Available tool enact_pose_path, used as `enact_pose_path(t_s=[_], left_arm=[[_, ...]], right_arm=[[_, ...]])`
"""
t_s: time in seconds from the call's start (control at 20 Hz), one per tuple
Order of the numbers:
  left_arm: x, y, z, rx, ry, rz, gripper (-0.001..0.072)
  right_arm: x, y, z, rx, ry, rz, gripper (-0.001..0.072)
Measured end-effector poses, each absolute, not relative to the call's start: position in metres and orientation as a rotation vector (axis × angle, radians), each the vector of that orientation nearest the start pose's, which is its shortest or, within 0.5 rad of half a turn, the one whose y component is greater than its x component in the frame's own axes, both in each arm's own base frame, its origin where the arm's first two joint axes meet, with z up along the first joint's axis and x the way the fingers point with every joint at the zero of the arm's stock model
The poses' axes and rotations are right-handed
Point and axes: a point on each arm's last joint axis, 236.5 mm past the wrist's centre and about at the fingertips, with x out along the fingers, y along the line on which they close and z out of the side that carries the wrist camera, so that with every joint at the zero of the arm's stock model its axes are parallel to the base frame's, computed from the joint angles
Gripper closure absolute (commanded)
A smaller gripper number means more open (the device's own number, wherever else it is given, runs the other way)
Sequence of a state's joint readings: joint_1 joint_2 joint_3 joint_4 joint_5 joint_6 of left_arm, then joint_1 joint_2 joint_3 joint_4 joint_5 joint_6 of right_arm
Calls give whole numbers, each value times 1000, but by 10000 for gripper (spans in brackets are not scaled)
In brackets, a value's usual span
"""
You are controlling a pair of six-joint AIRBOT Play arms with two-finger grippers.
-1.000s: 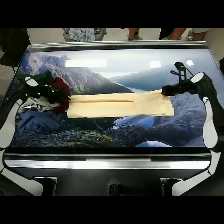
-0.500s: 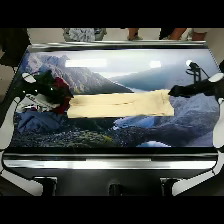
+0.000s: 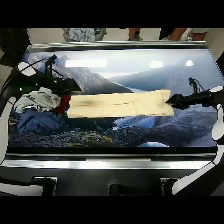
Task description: Fold the shirts.
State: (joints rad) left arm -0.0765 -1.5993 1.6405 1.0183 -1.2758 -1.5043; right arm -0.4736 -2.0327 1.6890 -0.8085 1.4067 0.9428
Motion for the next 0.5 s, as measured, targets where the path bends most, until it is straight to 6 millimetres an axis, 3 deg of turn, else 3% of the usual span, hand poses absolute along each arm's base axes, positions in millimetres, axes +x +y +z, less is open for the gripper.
enact_pose_path(t_s=[0.2, 0.25, 0.35, 0.4, 0.45, 0.5], left_arm=[[450, -187, 87, -314, 1183, -535, 2], [448, -192, 88, -307, 1182, -543, 2], [445, -198, 91, -296, 1178, -557, 7], [446, -201, 91, -294, 1173, -561, 151], [446, -204, 91, -291, 1169, -565, 515], [448, -207, 90, -289, 1162, -568, 670]], right_arm=[[479, -44, -93, 674, 1256, 580, 13], [478, -38, -93, 678, 1263, 597, 118], [477, -29, -99, 663, 1284, 606, 627], [475, -25, -102, 653, 1301, 608, 671], [476, -22, -97, 642, 1297, 613, 672], [477, -18, -90, 641, 1288, 627, 672]])
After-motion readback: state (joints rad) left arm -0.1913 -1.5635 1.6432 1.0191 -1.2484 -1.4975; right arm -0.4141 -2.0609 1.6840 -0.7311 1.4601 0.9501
